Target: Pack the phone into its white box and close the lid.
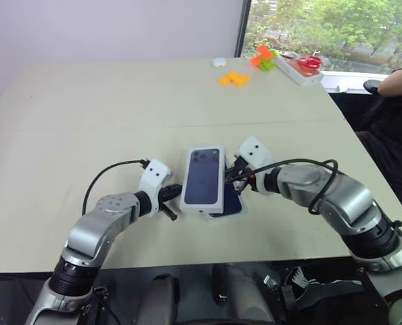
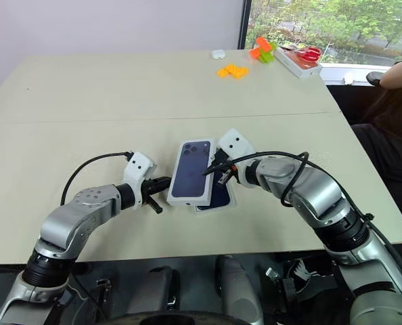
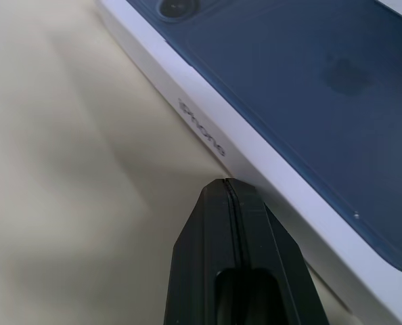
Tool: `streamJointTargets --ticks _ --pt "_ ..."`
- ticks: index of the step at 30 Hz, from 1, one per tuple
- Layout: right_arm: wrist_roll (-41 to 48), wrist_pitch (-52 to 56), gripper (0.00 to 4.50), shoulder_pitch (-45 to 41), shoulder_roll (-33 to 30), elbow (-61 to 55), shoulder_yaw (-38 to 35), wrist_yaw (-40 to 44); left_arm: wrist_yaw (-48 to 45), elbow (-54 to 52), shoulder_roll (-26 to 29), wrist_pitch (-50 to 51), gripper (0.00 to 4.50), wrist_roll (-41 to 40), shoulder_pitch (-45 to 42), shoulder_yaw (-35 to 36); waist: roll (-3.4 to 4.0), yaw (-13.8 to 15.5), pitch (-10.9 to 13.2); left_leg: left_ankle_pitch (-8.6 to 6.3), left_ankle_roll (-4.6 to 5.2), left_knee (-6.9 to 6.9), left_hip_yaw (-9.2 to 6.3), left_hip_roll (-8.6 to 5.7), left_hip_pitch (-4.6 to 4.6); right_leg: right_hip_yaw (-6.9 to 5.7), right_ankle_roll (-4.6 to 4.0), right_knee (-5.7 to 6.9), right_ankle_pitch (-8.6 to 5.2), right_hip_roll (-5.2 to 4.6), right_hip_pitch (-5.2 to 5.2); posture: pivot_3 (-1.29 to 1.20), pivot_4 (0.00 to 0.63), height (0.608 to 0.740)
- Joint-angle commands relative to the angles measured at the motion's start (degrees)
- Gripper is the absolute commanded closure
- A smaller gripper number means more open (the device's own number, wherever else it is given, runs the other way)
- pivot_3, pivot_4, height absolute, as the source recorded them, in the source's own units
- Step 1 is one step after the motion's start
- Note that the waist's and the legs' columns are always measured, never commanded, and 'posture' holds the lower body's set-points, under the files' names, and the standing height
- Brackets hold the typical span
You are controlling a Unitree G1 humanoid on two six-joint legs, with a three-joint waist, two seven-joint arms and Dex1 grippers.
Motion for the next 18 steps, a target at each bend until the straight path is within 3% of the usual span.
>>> streamJointTargets --ticks 1,18 --pt "-1.31 0.51 4.47 -0.10 1.01 -1.89 -1.87 1.39 -1.71 -3.00 0.05 0.11 4.50 -1.38 -1.00 -0.30 0.00 0.05 0.00 0.00 0.00 0.00 -0.01 0.00 0.00 -0.01 0.00 0.00 0.00 0.00 0.00 0.00 0.150 0.726" --pt "-3.58 4.84 4.47 2.19 0.30 -6.43 -5.62 5.51 -5.45 -6.97 -1.40 0.54 4.50 -3.78 -2.65 -2.26 0.00 0.01 0.00 0.00 0.00 0.00 0.00 -0.04 0.00 0.00 0.01 0.00 -0.01 -0.01 0.01 0.00 0.150 0.726"
